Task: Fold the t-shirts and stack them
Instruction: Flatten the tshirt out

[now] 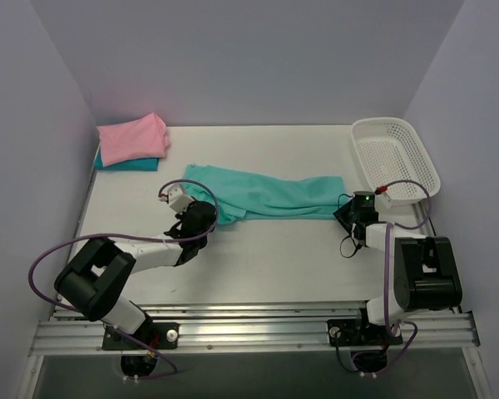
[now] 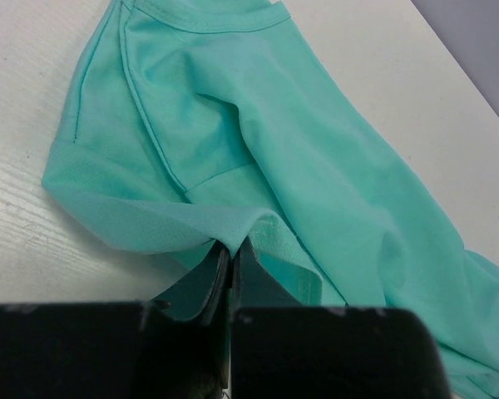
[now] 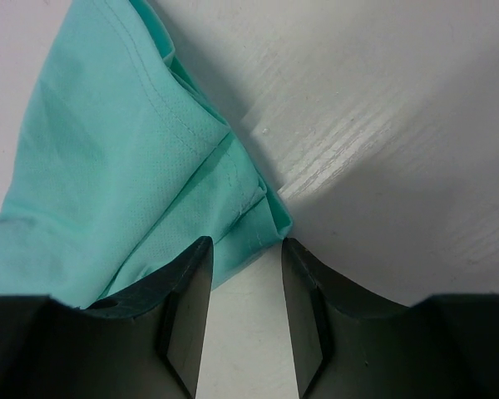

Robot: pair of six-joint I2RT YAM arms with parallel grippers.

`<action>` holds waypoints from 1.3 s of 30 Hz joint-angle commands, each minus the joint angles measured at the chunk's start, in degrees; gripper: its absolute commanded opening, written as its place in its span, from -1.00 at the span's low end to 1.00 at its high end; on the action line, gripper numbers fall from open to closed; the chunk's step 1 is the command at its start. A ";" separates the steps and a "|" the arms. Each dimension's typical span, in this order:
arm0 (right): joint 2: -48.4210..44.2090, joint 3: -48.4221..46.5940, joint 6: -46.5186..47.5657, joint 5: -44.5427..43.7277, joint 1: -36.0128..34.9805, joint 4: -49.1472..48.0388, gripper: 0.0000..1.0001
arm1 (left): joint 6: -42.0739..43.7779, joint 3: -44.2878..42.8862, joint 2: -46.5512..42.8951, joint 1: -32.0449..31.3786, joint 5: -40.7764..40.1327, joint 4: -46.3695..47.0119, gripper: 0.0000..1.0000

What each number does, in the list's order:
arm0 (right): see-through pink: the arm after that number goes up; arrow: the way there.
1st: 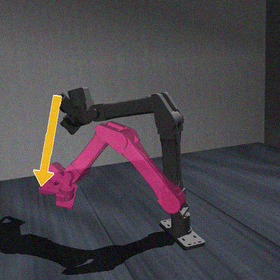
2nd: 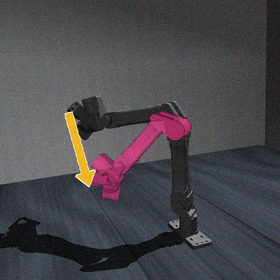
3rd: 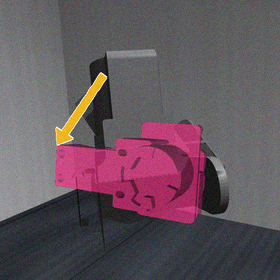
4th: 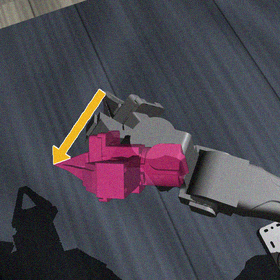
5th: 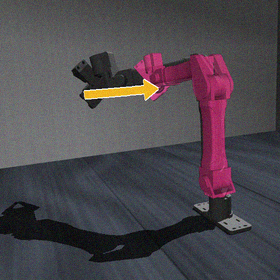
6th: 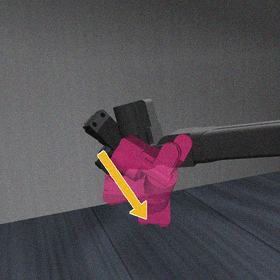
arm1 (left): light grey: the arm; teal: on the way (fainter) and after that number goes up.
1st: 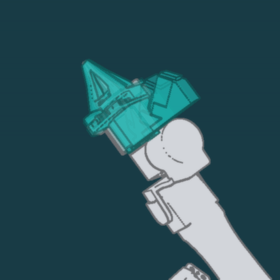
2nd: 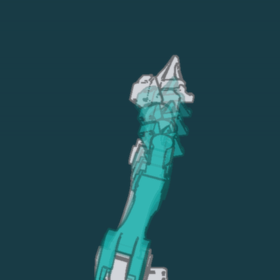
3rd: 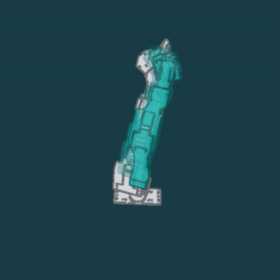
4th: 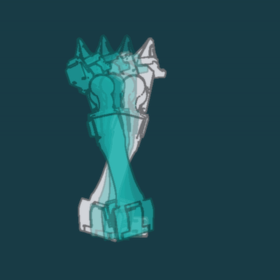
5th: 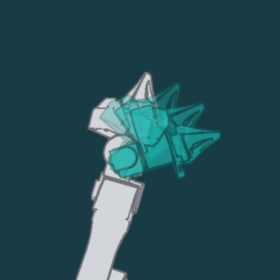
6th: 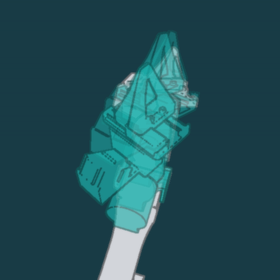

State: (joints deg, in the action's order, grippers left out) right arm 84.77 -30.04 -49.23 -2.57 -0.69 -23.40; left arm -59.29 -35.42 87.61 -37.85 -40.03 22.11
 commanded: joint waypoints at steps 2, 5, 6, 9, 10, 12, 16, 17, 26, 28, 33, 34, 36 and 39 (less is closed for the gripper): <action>2.06 -0.19 1.68 0.02 0.42 4.33 -0.30 | 0.49 -1.67 0.98 0.40 0.48 2.24 -0.95; 1.98 -0.11 1.77 -0.24 0.42 4.50 -0.32 | 0.58 -1.85 1.24 0.40 0.66 2.33 -0.95; 1.98 -0.19 1.86 -0.24 0.42 4.41 -0.32 | 0.58 -1.85 1.33 0.40 0.57 2.41 -0.95; 1.98 -0.02 1.95 -0.42 0.43 4.41 -0.33 | 0.58 -1.93 1.68 0.49 0.83 2.41 -0.95; 2.06 -0.02 1.95 -0.42 0.42 4.50 -0.33 | 0.49 -2.02 1.77 0.58 0.83 2.41 -0.95; 2.15 0.16 1.95 -0.42 0.42 4.33 -0.35 | 0.58 -2.02 1.95 0.67 1.01 2.50 -0.95; 2.41 0.07 2.21 0.19 2.01 4.15 -0.38 | 0.49 -1.94 1.86 0.76 1.18 2.41 -0.95; 2.59 0.07 2.21 0.20 2.09 4.06 -0.40 | 0.49 -1.93 1.77 0.76 1.18 2.41 -0.95; 3.56 0.25 2.39 1.95 2.71 2.92 -0.48 | 0.22 -0.09 -2.97 1.02 2.15 2.24 -0.95; 3.73 0.25 2.30 1.95 2.80 2.83 -0.50 | 0.22 0.35 -3.94 1.02 1.89 2.06 -0.95; 3.47 0.42 2.47 1.95 2.80 2.83 -0.61 | 0.05 0.44 -4.03 1.02 1.89 2.06 -0.95; 3.30 0.51 2.47 1.95 2.80 2.74 -0.62 | 0.05 0.26 -3.59 1.11 1.97 2.06 -0.95; 2.86 0.77 2.39 1.95 2.88 2.66 -0.68 | 0.05 0.00 -3.24 1.02 2.15 2.06 -0.95; 2.59 0.95 2.47 1.87 2.89 2.74 -0.83 | 0.05 -0.18 -2.71 1.02 2.41 2.06 -0.95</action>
State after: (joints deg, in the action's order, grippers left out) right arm 86.78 -30.17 -47.72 -0.60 1.91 -25.50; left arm -59.31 -35.46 84.79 -37.26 -38.04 22.57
